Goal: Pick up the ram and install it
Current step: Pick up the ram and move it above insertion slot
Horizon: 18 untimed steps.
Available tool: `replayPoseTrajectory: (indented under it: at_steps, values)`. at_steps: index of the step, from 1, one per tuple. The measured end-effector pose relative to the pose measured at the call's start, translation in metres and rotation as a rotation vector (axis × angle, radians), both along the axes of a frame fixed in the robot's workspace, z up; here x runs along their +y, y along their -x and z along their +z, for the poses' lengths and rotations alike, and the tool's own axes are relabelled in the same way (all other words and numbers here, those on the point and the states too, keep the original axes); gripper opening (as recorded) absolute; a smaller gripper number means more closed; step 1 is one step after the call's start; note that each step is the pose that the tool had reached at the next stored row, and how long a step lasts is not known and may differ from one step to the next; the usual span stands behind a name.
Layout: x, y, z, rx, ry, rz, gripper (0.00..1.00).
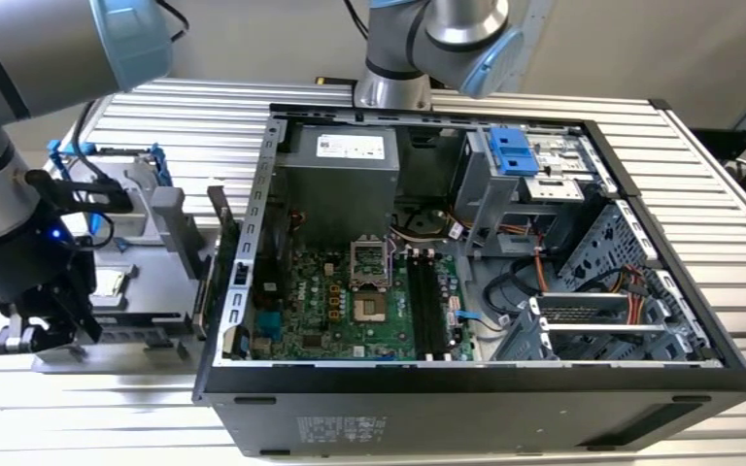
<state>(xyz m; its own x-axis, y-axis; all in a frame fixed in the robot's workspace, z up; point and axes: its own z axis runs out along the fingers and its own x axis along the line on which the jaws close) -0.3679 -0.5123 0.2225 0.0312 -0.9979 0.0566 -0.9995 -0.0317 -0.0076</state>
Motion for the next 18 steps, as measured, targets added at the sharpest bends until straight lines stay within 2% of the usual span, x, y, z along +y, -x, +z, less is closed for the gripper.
replayPoseTrajectory:
  at_steps: [18]
  values:
    - [0.0002, 0.0, 0.0208, 0.0001, 0.0008, 0.0, 0.0]
